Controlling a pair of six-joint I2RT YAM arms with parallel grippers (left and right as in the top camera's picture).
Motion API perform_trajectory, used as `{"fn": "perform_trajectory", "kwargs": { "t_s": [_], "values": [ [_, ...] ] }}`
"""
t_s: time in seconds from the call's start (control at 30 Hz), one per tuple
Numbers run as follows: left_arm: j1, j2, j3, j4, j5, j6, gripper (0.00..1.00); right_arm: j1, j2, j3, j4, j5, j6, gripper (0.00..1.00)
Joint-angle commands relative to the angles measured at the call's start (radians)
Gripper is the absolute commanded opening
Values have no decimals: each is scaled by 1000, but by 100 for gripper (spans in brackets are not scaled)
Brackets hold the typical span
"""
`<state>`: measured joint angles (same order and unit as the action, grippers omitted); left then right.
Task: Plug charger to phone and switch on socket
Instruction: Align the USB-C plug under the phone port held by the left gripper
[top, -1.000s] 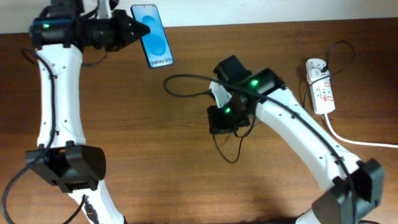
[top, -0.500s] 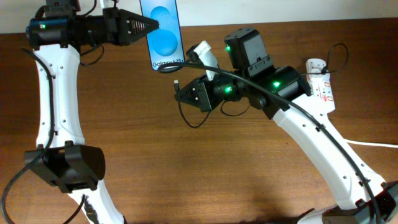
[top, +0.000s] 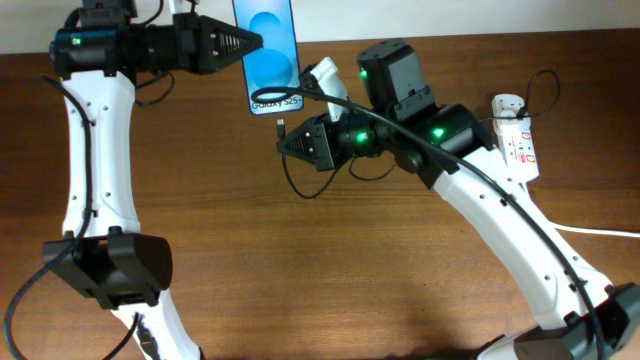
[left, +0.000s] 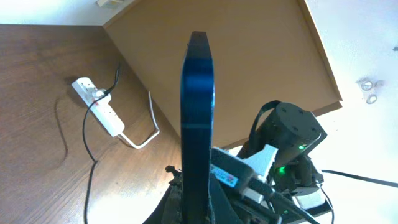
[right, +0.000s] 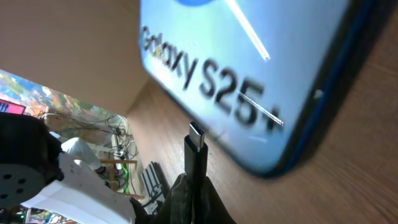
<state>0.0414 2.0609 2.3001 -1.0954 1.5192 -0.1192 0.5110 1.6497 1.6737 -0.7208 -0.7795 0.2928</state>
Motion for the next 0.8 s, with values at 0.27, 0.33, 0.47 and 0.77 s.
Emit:
{"fn": "perform_trajectory", "kwargs": {
  "t_s": [0.27, 0.33, 0.47, 0.77],
  "values": [
    [-17, 1, 8, 3, 55, 31, 0, -44, 8, 16, 11, -102, 4, 4],
    [-17, 1, 8, 3, 55, 32, 0, -44, 8, 16, 11, -108, 5, 4],
    [-22, 1, 8, 3, 55, 31, 0, -40, 8, 16, 11, -115, 5, 4],
    [-22, 1, 8, 3, 51, 46, 0, -40, 8, 16, 11, -115, 4, 4]
  ]
}}
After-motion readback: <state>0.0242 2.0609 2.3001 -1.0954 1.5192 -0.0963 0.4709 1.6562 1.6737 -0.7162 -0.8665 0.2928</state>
